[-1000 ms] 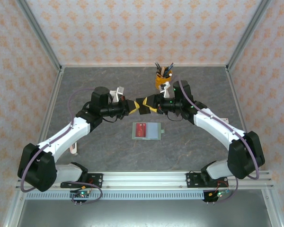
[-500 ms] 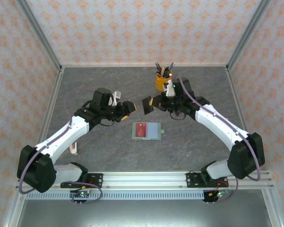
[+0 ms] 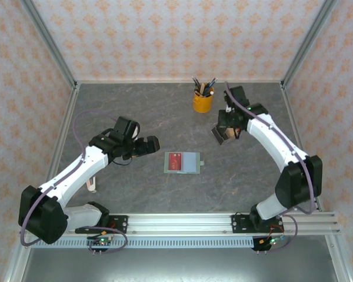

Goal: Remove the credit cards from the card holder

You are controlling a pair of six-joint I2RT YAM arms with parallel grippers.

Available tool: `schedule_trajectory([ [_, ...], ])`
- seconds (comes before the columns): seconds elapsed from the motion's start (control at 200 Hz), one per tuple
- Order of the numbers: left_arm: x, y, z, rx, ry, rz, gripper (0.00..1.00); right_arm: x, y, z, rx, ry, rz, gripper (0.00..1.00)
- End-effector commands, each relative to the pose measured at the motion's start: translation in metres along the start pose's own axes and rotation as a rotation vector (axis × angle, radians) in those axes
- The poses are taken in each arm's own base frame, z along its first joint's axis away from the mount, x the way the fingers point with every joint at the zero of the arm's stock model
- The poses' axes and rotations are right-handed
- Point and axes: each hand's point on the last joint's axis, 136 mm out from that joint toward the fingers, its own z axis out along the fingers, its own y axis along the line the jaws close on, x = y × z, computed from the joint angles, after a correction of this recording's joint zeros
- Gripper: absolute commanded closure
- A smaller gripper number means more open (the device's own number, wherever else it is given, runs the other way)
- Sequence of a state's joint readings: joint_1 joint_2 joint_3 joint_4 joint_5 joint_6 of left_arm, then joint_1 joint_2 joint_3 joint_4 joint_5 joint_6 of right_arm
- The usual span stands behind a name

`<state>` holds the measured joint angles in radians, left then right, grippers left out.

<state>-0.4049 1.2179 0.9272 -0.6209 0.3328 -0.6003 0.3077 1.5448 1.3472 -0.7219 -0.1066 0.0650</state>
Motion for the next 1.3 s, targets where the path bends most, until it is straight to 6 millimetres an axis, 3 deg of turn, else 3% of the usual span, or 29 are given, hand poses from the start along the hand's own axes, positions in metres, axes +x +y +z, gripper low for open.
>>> schedule_trajectory([
  [0.0,-0.002,0.009,-0.003,-0.054,-0.006,0.046,0.0,-0.002,-0.008,0.008,-0.037,0.062,-0.054,1.0],
  [0.205,0.004,0.013,0.003,-0.063,0.032,0.035,0.0,-0.01,-0.008,0.032,-0.111,0.123,-0.125,1.0],
  [0.345,0.007,0.015,0.006,-0.074,0.052,0.03,0.0,0.0,0.001,0.042,-0.181,0.166,-0.202,1.0],
  [0.586,0.005,0.011,0.009,-0.062,0.058,0.027,0.0,0.01,-0.017,0.063,-0.089,0.215,-0.253,1.0],
  [0.941,0.006,0.009,0.011,-0.054,0.068,0.027,0.0,0.012,-0.014,0.079,-0.127,0.242,-0.258,0.96],
  [1.041,0.006,0.009,0.011,-0.053,0.07,0.027,0.0,0.016,-0.016,0.084,-0.118,0.263,-0.261,0.9],
  [1.126,0.006,0.008,0.011,-0.052,0.069,0.026,0.0,0.02,-0.015,0.083,-0.129,0.275,-0.262,0.78],
  [1.216,0.006,0.009,0.011,-0.051,0.068,0.023,0.0,0.016,-0.012,0.075,-0.14,0.251,-0.252,0.69],
  [1.291,0.006,0.009,0.011,-0.053,0.067,0.021,0.0,0.009,-0.012,0.064,-0.137,0.214,-0.233,0.68],
])
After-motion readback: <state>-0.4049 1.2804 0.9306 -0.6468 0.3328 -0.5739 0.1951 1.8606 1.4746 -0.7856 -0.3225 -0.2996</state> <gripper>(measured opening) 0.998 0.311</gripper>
